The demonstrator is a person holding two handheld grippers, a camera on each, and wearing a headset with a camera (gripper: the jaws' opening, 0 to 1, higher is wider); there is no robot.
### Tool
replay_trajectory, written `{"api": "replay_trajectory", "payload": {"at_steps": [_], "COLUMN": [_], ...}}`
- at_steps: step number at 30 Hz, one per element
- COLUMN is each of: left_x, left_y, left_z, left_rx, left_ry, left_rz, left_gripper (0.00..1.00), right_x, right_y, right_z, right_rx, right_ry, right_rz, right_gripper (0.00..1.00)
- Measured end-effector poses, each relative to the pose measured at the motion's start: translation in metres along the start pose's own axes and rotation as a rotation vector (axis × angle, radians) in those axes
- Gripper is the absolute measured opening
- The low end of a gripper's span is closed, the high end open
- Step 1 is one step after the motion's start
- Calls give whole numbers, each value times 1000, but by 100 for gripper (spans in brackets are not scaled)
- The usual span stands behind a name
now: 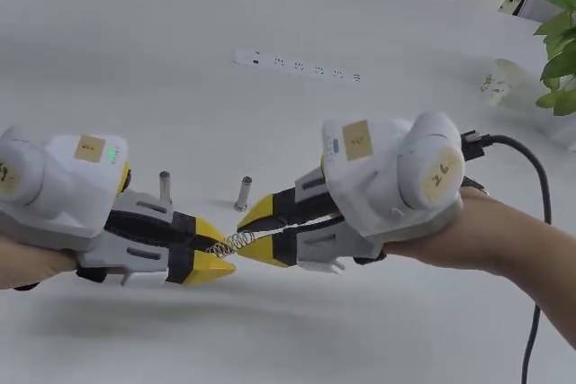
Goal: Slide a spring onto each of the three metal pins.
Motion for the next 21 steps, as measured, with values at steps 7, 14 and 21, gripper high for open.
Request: {"api": "replay_trajectory", "payload": {"at_steps": [7,14,21], "left_x": [-2,-3,-4], "left_y": [0,1,0], "left_z": [-1,-3,-7], "left_rx": [4,8,8], "left_ry": [5,7,15], "left_rz": [-11,-19,-26], "left_gripper": [2,2,3], "right_x": [0,1,0], "right_y": [-7,-10,-13], "right_z": [-2,-3,-5], "right_rx": [-42,-52,-68], "right_ry": [-1,-1,-1], "right_rz": [-8,-7,-7], "right_gripper": [7,8,7]}}
Point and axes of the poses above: the centre of the closed fingertips' face, and the gripper's own axes: z roughly backward along the fingers, x roughly to its left, y roughly out of its underside, the point moved 7 cm from there along z, roughly backward along the fingers, and after that the axes turned 14 degrees about -y, right-handed, at the moved point
